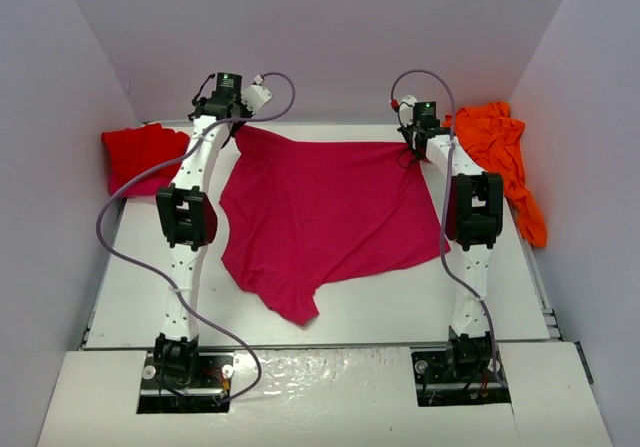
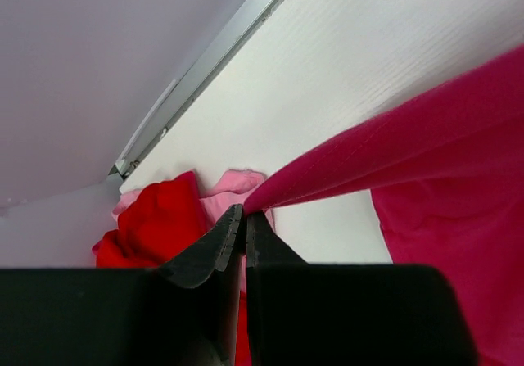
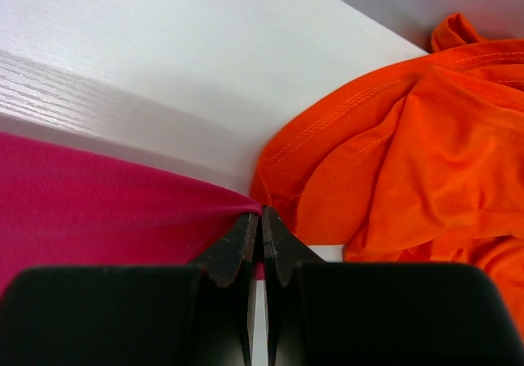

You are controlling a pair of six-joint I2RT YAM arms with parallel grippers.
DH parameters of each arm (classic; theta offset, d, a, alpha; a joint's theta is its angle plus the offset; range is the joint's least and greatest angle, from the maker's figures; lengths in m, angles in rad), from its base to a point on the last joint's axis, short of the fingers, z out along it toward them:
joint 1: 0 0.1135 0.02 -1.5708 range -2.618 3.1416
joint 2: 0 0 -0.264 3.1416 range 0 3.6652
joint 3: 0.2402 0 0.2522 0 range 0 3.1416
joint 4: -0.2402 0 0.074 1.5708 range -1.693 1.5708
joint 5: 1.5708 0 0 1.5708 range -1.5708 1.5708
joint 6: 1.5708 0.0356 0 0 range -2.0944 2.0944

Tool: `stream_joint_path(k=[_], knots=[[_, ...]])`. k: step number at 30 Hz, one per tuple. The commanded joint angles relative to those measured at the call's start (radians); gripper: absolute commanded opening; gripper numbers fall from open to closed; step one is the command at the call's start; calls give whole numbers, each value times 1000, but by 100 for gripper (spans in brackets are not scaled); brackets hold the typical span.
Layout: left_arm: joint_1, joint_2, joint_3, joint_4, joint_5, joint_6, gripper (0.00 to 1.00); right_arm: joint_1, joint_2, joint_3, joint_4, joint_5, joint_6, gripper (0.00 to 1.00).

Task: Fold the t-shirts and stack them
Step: Flatten out the tshirt, then fold the flattened tshirt in 1/3 of the way

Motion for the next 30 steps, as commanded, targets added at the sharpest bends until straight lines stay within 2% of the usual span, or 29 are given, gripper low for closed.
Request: stream_joint_path(k=[1,6,11,17,27,28,30], knots=[[7,-206,-41,53,-35,-27,0,-2,-159,4,28,44,-25,0],[-1,-376,-235,5,26,-49,0,11,-282,-91,-30,19,-67,0],[-34,-592,-554,-10,85,-49,0,45,-398,-247,-92,18,-129,0],[-97,-788,-856,-36,122,-37,0,82,-487,-383,-175,16,-150,0],[-130,-926,-1160,-78,195,-86,0,121,-606,-576,-280,-23,-184,1],[-130,-935,-1168,-96,211,-78,0,122,-611,-585,-299,-32,-195,2],[-128,-952,-1183,-136,257,-67,0,125,-607,-593,-407,-72,-218,24]])
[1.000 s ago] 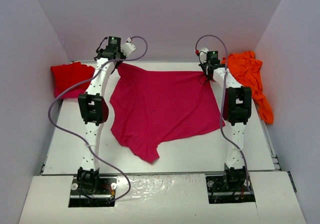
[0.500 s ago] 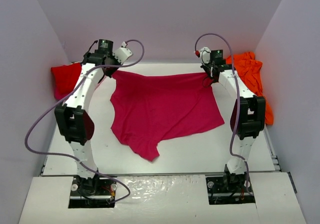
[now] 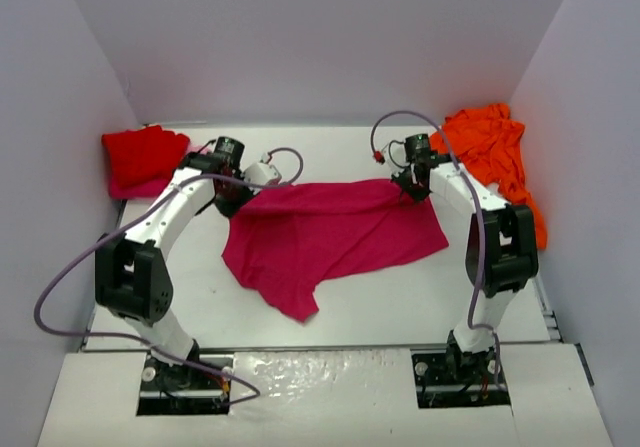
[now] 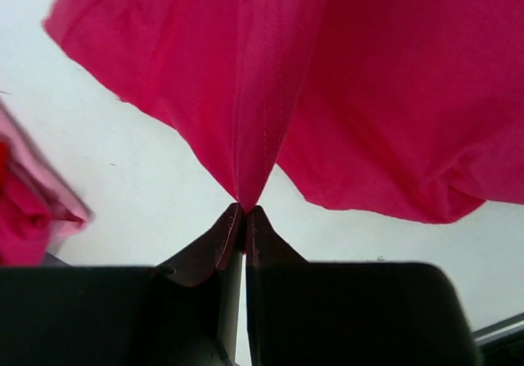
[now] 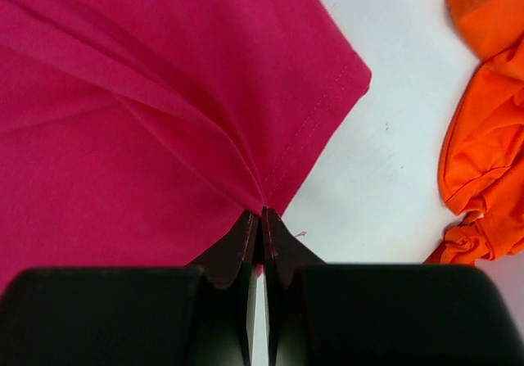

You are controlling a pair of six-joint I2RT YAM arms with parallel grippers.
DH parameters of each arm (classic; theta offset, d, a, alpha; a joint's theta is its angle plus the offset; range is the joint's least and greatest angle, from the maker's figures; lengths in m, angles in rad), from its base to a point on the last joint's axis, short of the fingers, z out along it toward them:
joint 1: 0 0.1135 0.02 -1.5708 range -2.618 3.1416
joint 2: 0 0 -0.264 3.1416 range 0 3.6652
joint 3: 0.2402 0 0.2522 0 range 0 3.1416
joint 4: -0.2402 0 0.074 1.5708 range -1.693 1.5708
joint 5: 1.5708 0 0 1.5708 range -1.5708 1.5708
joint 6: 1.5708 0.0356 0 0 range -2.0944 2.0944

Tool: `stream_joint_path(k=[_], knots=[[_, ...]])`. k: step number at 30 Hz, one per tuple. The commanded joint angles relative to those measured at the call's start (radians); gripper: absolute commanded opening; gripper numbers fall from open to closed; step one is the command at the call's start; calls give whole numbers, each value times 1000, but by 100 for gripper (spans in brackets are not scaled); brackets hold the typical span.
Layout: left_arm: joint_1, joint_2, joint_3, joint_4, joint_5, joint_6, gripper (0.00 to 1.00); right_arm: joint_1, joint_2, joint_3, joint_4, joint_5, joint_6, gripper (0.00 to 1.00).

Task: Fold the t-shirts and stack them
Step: Fold the flattened tshirt in 1/3 of the way

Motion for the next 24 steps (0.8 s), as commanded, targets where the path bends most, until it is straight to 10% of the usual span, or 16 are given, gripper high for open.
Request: stream_joint_path(k=[1,4,6,8,11,13,16,20,24], knots=[[10,-116,-4,-78,110,6,5,5,-86,-21,-161,-67,-62,34],[29,-164,-28,-154,191,15,52,2,-106,-80,-257,-106,-102,53],[51,-183,-38,-161,210,7,61,-6,-126,-107,-250,-116,-113,62],[90,-202,-39,-139,215,-6,76,-23,-151,-113,-242,-152,-114,98],[104,-186,-2,-103,208,-11,81,-29,-158,-80,-238,-176,-109,94],[106,-162,33,-70,208,-15,77,-32,-148,-40,-238,-185,-102,50],[106,-97,109,14,205,-44,36,-37,-96,54,-233,-195,-87,3],[104,62,217,39,231,-84,1,-37,13,160,-232,-206,-42,0],[102,237,349,16,273,-98,0,-34,126,292,-230,-231,7,0]])
